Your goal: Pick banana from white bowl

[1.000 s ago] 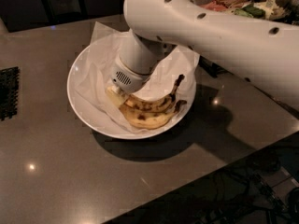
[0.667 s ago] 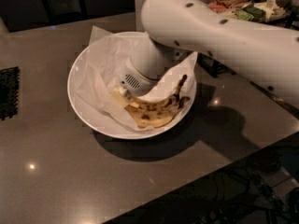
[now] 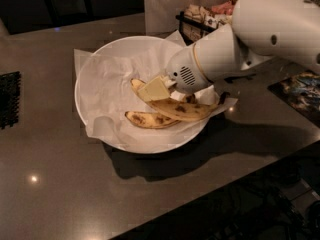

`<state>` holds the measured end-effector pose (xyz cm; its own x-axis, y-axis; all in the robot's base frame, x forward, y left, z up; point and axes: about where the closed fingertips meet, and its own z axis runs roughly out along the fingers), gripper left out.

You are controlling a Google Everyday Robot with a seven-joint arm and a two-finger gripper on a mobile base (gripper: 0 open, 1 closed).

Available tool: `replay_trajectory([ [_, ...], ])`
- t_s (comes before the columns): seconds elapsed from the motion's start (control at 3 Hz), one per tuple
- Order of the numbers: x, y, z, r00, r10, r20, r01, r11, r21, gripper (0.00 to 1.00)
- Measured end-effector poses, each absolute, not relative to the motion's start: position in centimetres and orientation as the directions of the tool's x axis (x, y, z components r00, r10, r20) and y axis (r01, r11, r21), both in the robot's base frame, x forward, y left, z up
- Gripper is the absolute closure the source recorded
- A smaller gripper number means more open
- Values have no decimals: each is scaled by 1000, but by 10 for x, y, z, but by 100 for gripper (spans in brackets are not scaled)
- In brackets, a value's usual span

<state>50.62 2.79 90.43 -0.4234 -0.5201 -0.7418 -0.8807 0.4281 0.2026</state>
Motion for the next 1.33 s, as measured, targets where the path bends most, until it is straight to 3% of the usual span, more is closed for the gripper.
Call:
replay_trajectory([
  [0.67, 509, 38, 961, -294, -411, -863, -940, 288, 183, 100],
  [1.33, 470, 64, 1056, 16, -386, -922, -998, 45, -36, 100],
])
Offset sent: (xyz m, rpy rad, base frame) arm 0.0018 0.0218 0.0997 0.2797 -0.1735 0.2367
